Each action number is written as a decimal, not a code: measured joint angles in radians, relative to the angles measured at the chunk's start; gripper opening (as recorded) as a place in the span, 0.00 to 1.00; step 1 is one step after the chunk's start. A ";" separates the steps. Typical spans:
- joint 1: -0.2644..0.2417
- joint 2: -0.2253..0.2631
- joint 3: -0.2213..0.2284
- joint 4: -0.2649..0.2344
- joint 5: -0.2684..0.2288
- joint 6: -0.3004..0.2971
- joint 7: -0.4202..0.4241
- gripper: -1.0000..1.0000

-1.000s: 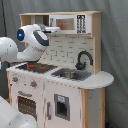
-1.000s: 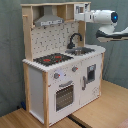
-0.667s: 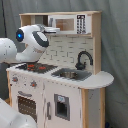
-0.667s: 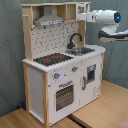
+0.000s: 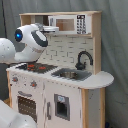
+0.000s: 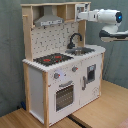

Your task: Play with the kitchen

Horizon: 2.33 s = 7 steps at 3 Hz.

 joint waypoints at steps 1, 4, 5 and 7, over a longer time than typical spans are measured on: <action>0.028 -0.042 -0.037 -0.003 0.000 -0.001 -0.003 1.00; 0.004 -0.290 -0.092 0.119 0.007 0.021 0.140 1.00; -0.042 -0.336 -0.080 0.146 0.007 0.021 0.215 1.00; -0.164 -0.430 -0.048 0.219 0.007 0.016 0.404 1.00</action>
